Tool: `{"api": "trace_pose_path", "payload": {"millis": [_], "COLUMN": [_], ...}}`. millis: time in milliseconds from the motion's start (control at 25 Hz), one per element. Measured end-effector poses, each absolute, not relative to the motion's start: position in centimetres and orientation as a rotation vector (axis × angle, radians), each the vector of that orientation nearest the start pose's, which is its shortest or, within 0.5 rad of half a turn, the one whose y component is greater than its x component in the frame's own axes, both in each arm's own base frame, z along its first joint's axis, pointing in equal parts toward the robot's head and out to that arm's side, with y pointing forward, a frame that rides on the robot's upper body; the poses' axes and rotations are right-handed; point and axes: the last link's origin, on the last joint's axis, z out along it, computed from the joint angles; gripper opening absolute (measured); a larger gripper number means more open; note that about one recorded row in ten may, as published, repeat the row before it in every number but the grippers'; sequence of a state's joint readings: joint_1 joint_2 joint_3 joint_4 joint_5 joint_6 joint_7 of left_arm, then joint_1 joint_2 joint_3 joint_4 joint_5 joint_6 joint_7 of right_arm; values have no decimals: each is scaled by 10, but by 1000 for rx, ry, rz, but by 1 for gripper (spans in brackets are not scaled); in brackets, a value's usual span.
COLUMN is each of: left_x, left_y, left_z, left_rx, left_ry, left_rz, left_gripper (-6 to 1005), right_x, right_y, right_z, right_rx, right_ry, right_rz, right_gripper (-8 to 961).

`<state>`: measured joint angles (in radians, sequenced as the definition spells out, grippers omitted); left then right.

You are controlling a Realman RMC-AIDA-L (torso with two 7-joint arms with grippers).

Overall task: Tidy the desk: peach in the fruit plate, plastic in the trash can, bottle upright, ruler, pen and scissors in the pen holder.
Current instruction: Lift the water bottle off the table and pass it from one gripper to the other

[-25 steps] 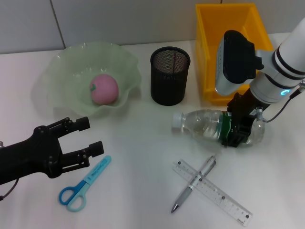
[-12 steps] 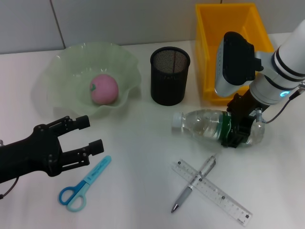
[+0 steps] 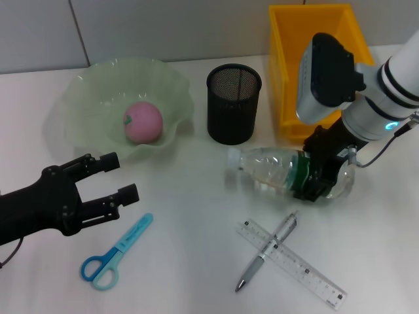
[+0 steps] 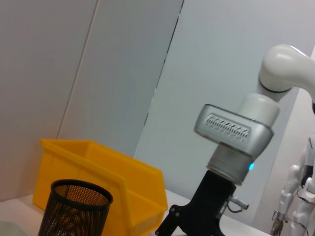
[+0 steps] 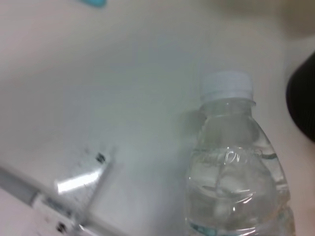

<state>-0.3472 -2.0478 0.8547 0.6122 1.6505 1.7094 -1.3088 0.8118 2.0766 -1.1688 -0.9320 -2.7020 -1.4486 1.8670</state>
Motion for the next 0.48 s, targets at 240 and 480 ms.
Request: {"api": "trace_pose_path", "payload": {"millis": [240,480], "left_x": [-274,-273], "left_y": [279,279], "left_z": [13,12], "left_rx": [-2624,-2585], "left_ry": [-647,-698], "left_rz": [-1079,-1134], "left_gripper": [787,787], "right_x": [194,188], "right_y": [385,374], "right_z": [-8,-1], "right_rx": [-2897,-2922], "right_ry": [283,302], "right_rz": [-514,-220], "right_gripper": [766,765]}}
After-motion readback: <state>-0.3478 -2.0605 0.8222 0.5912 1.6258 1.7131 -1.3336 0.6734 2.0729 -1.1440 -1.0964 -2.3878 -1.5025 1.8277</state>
